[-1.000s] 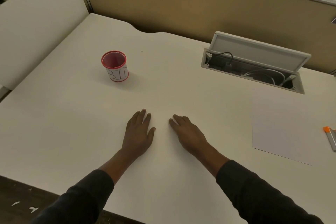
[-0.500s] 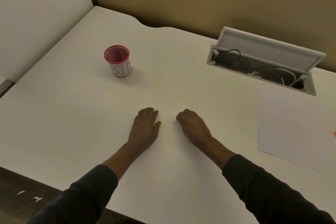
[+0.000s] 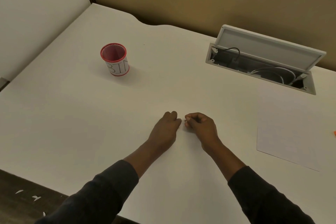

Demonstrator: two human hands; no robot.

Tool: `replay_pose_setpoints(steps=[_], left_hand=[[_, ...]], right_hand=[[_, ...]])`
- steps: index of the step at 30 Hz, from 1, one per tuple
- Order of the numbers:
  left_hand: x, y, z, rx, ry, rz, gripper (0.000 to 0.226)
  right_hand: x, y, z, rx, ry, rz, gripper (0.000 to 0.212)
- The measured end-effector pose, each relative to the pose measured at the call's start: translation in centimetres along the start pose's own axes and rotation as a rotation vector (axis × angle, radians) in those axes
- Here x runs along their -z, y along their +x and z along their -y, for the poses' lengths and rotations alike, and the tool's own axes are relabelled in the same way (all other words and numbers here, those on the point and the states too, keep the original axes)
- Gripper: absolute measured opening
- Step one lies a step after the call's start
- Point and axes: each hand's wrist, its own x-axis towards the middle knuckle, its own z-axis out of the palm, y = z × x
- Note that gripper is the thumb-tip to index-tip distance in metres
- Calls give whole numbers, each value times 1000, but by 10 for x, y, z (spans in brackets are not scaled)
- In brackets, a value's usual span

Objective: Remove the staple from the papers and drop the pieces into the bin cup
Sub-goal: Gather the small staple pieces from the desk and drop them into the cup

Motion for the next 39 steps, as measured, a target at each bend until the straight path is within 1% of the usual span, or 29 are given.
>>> replay_pose_setpoints(steps=[4, 8, 11, 14, 16, 17, 19, 21, 23, 26, 30, 33, 36, 39], left_hand=[[6, 5, -1, -102, 68, -49, 28], [7, 10, 1, -171, 130, -51, 21], [6, 11, 1, -180, 130, -64, 29], [6, 14, 1, -139, 96, -23, 26], [6, 18, 3, -26, -15, 7, 23], [7, 19, 4, 47, -112, 38, 20], [14, 22, 8, 187, -331, 42, 17], [22, 23, 10, 289, -486, 25, 16], [27, 22, 13, 408, -636, 65, 13], [30, 19, 17, 568, -936, 100, 11], [35, 21, 14, 649, -1271, 51, 10], [40, 24, 10, 694, -1458, 37, 10], [47, 27, 9, 724, -1574, -10, 10], [62, 31, 14, 732, -1637, -81, 11]], right_hand=[[0, 1, 1, -3, 32, 7, 10], [1, 4, -1, -21, 43, 11, 10], [2, 5, -1, -29, 60, 11, 10], [2, 5, 0, -47, 92, 15, 10], [2, 5, 2, -64, 114, 17, 10], [2, 5, 2, -71, 122, 18, 10], [3, 6, 4, -83, 138, 18, 11], [3, 5, 5, -94, 157, 23, 11], [3, 6, 6, -110, 179, 33, 12], [1, 7, 7, -156, 253, 59, 13], [-2, 8, 9, -207, 397, 109, 15], [-6, 7, 14, -244, 519, 118, 16], [-13, 9, 24, -259, 614, 120, 16], [-28, 16, 43, -247, 673, 152, 14]])
